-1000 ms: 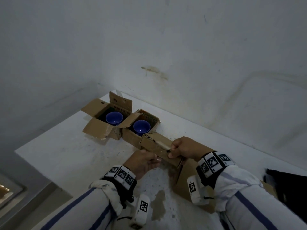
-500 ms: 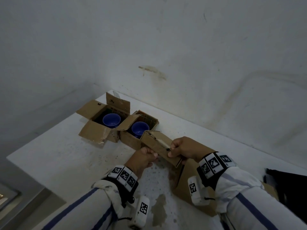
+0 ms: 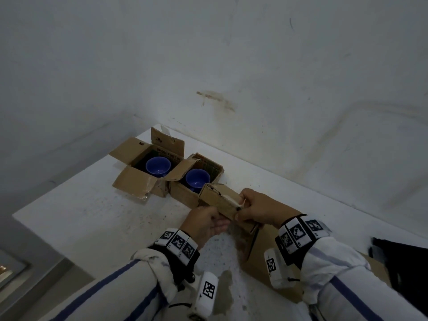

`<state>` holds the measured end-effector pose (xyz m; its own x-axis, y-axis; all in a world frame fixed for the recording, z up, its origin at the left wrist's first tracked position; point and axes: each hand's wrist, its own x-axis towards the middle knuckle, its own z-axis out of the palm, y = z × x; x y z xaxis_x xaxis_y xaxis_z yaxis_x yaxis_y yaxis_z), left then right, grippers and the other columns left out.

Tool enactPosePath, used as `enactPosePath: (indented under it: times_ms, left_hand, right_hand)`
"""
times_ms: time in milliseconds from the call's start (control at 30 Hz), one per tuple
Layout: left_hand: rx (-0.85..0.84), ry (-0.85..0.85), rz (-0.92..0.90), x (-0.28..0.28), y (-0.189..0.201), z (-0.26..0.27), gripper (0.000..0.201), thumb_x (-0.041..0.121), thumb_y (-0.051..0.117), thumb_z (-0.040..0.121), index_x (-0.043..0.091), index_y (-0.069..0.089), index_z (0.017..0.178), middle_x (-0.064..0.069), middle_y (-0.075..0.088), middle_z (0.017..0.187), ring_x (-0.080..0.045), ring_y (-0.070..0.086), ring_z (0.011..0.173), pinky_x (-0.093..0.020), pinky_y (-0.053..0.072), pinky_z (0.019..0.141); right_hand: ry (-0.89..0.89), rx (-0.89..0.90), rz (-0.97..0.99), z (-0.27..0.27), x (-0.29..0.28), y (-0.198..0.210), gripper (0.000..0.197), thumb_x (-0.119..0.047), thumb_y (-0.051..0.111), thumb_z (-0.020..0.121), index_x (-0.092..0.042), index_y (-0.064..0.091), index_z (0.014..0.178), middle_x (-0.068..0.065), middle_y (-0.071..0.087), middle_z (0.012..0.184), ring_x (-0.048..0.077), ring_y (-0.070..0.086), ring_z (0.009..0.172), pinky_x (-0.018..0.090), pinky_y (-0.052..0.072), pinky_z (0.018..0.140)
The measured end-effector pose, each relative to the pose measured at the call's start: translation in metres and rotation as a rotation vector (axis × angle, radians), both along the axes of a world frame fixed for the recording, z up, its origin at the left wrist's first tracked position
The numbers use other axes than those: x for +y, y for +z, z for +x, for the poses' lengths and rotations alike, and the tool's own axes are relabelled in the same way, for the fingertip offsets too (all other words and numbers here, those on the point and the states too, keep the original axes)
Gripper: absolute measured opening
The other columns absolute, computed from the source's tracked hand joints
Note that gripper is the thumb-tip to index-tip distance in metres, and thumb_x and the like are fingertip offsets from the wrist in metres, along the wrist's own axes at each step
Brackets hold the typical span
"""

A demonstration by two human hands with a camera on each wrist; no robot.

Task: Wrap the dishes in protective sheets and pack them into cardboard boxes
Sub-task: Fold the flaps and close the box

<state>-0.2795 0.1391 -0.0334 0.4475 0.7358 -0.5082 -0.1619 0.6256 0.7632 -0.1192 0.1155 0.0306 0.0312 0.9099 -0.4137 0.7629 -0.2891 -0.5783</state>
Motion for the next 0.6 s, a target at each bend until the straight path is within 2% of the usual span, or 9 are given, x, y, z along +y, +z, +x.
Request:
enactPosePath:
  times_ms: [67,133,200,333,500,600]
  left_hand:
    - [-0.033,-0.01,-0.016,0.0,0.005,0.001,0.024,0.009,0.045,0.095,0.0,0.062,0.11,-0.021,0.068,0.102,-0.027,0.068,0.088,-0.034,0.058,0.076]
    - [-0.076,-0.013,-0.03,-0.002,0.009,0.004,0.024,0.014,0.047,0.097,0.003,0.064,0.109,-0.019,0.069,0.102,-0.026,0.068,0.091,-0.032,0.057,0.075]
    - [-0.083,0.004,-0.038,-0.001,0.012,0.006,0.023,0.015,0.047,0.098,0.004,0.064,0.108,-0.016,0.069,0.1,-0.024,0.067,0.091,-0.031,0.057,0.075]
    - [-0.021,-0.013,-0.038,0.004,0.015,0.004,0.022,0.016,0.047,0.098,0.003,0.063,0.106,-0.014,0.069,0.092,-0.023,0.068,0.086,-0.03,0.058,0.071]
    - [-0.039,-0.055,-0.086,0.006,0.021,0.007,0.023,0.014,0.04,0.101,0.005,0.062,0.097,-0.013,0.069,0.089,-0.021,0.067,0.083,-0.028,0.058,0.066]
    - [-0.004,-0.055,-0.092,0.008,0.023,0.008,0.026,0.015,0.04,0.1,0.004,0.062,0.093,-0.013,0.068,0.087,-0.022,0.065,0.081,-0.032,0.056,0.069]
  right_hand:
    - [0.016,-0.184,0.044,-0.006,0.0,0.0,0.04,-0.05,0.061,0.083,-0.024,0.047,0.11,-0.006,0.046,0.089,0.011,0.05,0.079,0.021,0.041,0.062]
    - [-0.034,-0.398,0.101,-0.015,-0.002,-0.005,0.053,-0.066,0.045,0.085,-0.023,0.048,0.116,0.001,0.044,0.102,0.02,0.051,0.094,0.03,0.042,0.075]
    - [-0.072,-0.51,0.154,-0.025,-0.003,-0.009,0.053,-0.062,0.038,0.09,-0.017,0.052,0.113,0.007,0.049,0.11,0.026,0.053,0.101,0.034,0.043,0.08]
    - [-0.069,-0.54,0.213,-0.03,-0.002,-0.013,0.048,-0.052,0.034,0.096,-0.013,0.06,0.107,0.009,0.055,0.109,0.026,0.056,0.102,0.034,0.044,0.08]
    - [-0.013,-0.59,0.174,-0.024,-0.006,-0.005,0.044,-0.041,0.027,0.101,-0.011,0.057,0.116,0.013,0.054,0.117,0.031,0.052,0.109,0.038,0.043,0.086]
    - [0.017,-0.655,0.158,-0.024,-0.009,-0.007,0.049,-0.051,0.033,0.097,-0.013,0.052,0.123,0.01,0.051,0.121,0.03,0.046,0.115,0.039,0.042,0.091]
